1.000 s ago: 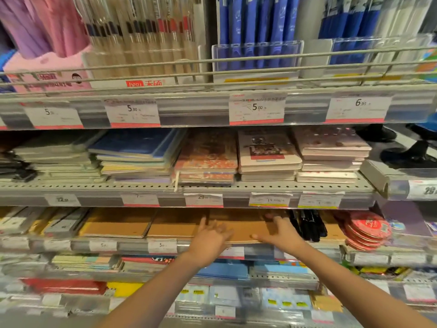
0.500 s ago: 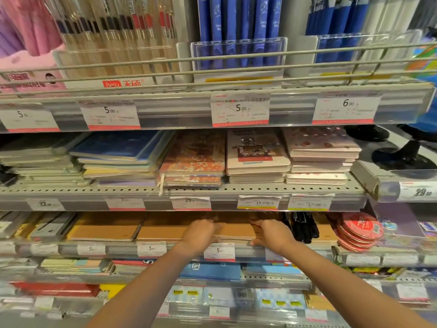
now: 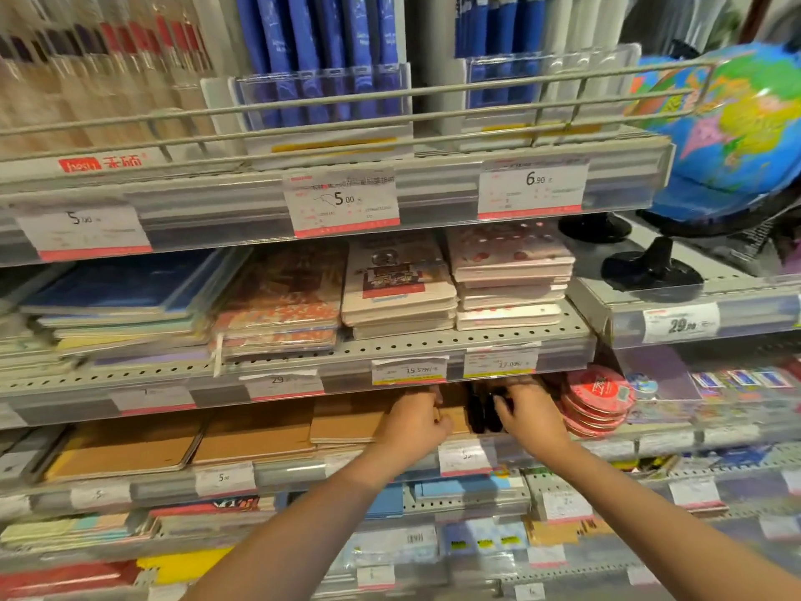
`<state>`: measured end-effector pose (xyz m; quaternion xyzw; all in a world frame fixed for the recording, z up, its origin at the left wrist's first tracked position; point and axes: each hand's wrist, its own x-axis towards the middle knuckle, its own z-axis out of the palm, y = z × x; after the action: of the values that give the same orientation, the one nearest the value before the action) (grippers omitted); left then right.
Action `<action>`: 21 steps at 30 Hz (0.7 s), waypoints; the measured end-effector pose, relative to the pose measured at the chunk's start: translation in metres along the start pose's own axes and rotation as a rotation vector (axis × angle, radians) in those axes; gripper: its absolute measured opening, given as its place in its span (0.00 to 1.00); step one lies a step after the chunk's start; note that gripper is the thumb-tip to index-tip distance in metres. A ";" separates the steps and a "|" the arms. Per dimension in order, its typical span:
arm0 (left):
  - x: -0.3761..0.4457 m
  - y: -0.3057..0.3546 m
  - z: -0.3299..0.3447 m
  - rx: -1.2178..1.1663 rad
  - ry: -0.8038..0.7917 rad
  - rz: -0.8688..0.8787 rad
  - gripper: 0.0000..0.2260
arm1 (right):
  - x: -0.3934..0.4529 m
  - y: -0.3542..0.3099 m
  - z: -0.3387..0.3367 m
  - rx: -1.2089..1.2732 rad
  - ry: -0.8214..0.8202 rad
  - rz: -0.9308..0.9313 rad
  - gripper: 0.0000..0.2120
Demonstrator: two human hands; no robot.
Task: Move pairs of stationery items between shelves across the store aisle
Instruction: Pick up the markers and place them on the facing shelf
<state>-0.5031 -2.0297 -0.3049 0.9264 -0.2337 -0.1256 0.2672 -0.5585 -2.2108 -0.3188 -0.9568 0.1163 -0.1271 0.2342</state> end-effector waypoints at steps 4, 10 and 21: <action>0.021 0.026 0.022 -0.062 -0.070 -0.066 0.15 | 0.005 0.022 -0.009 0.023 -0.003 0.118 0.17; 0.040 0.057 0.037 0.016 -0.185 -0.123 0.19 | 0.012 0.024 -0.010 -0.009 -0.210 0.203 0.27; 0.051 0.055 0.043 0.066 -0.160 -0.209 0.10 | 0.027 0.012 -0.013 -0.198 -0.445 0.294 0.23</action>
<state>-0.4949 -2.1153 -0.3152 0.9410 -0.1603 -0.2186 0.2026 -0.5388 -2.2339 -0.3081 -0.9523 0.2116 0.1333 0.1751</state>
